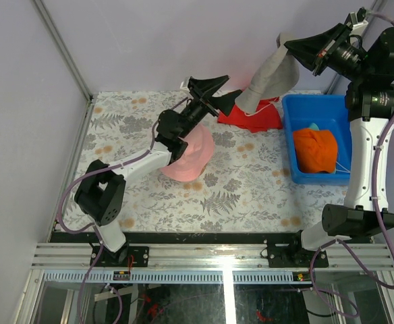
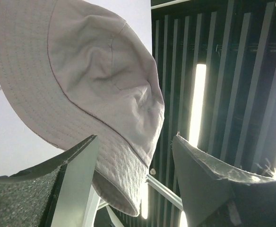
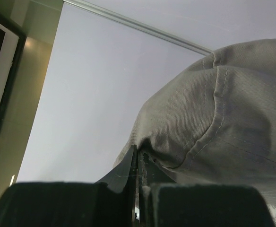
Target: Stack the hats
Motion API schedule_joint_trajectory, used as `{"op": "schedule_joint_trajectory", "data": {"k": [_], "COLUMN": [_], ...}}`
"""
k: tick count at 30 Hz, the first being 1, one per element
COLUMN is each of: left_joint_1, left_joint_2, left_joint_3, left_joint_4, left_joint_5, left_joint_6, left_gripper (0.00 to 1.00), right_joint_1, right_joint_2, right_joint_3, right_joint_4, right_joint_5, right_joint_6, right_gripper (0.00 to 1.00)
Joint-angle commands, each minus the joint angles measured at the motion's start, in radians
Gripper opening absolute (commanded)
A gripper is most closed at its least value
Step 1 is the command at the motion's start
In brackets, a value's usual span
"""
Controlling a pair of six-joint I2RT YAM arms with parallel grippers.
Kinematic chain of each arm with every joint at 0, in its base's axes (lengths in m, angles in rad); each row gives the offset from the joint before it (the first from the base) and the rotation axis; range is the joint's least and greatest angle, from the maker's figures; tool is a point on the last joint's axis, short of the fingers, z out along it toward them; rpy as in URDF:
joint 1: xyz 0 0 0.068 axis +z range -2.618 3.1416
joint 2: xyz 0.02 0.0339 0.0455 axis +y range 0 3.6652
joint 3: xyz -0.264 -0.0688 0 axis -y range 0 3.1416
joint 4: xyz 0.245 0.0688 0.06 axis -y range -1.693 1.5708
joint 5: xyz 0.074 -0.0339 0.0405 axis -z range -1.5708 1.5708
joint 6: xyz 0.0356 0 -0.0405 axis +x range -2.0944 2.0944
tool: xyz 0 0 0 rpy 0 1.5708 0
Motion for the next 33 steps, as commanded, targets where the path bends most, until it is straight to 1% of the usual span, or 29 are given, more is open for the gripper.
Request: {"op": "schedule_joint_trajectory", "data": {"k": [1, 3, 9, 12, 15, 23, 33], "left_joint_1": [-0.022, -0.023, -0.006, -0.004, -0.005, -0.032, -0.056], "left_joint_2": [0.012, 0.000, -0.091, -0.115, -0.106, -0.043, -0.013], "left_joint_3": [0.029, 0.000, -0.174, -0.215, -0.199, -0.071, -0.038], "left_joint_4": [0.036, 0.053, 0.067, 0.063, 0.051, 0.036, 0.043], "left_joint_5": [-0.016, -0.017, -0.031, -0.027, -0.014, -0.011, -0.016], "left_joint_6": [-0.180, -0.179, -0.175, -0.174, -0.171, -0.174, -0.183], "left_gripper": [0.63, 0.62, 0.61, 0.62, 0.62, 0.62, 0.62], "right_joint_1": [0.005, 0.005, 0.005, 0.005, 0.005, 0.004, 0.005], "right_joint_2": [-0.053, -0.055, -0.044, -0.035, -0.033, -0.054, -0.064], "right_joint_3": [-0.032, -0.043, -0.038, -0.029, -0.032, -0.083, -0.116], "right_joint_4": [0.065, 0.074, 0.083, 0.088, 0.091, 0.108, 0.116], "right_joint_5": [-0.054, -0.055, -0.049, -0.049, -0.048, -0.048, -0.049], "right_joint_6": [0.033, 0.033, 0.035, 0.037, 0.037, 0.037, 0.032], "right_gripper": [0.00, 0.00, 0.00, 0.00, 0.00, 0.00, 0.00]}}
